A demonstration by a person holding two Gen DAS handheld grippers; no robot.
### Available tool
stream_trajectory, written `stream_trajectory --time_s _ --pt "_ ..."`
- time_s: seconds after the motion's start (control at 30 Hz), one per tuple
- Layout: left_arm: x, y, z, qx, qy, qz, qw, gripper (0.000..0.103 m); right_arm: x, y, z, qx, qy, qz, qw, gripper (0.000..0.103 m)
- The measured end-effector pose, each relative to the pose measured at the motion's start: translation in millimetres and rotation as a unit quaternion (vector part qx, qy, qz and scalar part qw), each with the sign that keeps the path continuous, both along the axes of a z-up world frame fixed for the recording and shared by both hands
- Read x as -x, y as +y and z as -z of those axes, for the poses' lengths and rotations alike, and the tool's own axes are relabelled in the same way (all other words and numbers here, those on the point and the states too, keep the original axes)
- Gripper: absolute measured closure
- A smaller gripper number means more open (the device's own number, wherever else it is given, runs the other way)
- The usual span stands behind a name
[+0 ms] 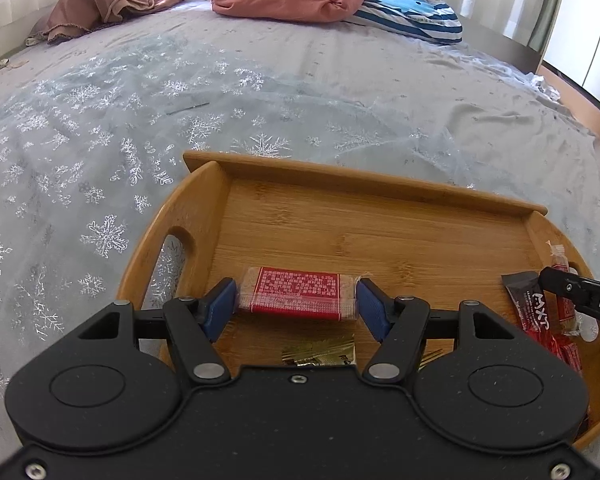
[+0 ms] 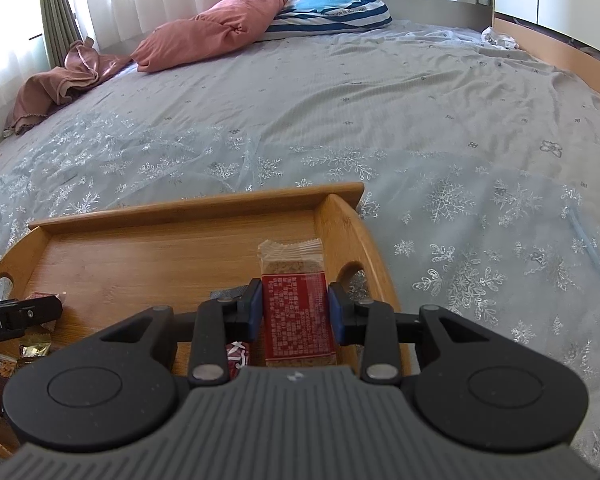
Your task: Organize snacks
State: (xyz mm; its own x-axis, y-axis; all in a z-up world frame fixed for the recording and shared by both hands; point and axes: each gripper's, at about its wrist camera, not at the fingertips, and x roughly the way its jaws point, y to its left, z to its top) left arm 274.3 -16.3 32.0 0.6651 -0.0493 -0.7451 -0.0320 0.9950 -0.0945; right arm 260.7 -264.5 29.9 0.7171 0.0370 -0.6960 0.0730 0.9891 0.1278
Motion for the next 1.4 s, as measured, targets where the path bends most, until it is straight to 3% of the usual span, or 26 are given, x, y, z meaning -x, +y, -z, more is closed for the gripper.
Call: stream_trajectory --time_s 0.43,0.8,1.0,1.4 --pt "1 -10 4 -0.037 -0.008 0.010 0.9992 0.039 1 17 8 0.044 0.002 -0.026 0.999 0.064" --pt "1 -10 4 -0.038 -0.009 0.011 0.9992 0.038 3 17 9 0.048 -0.001 -0.030 0.998 0.063" --pt "2 -8 4 -0.045 -0.010 0.010 0.9989 0.029 8 14 2 0.041 -0.020 -0.035 0.998 0.046" --pt "44 1 -35 -0.035 -0.053 0.039 0.9972 0.009 36 14 -28 0.037 -0.047 -0.055 0.997 0.034"
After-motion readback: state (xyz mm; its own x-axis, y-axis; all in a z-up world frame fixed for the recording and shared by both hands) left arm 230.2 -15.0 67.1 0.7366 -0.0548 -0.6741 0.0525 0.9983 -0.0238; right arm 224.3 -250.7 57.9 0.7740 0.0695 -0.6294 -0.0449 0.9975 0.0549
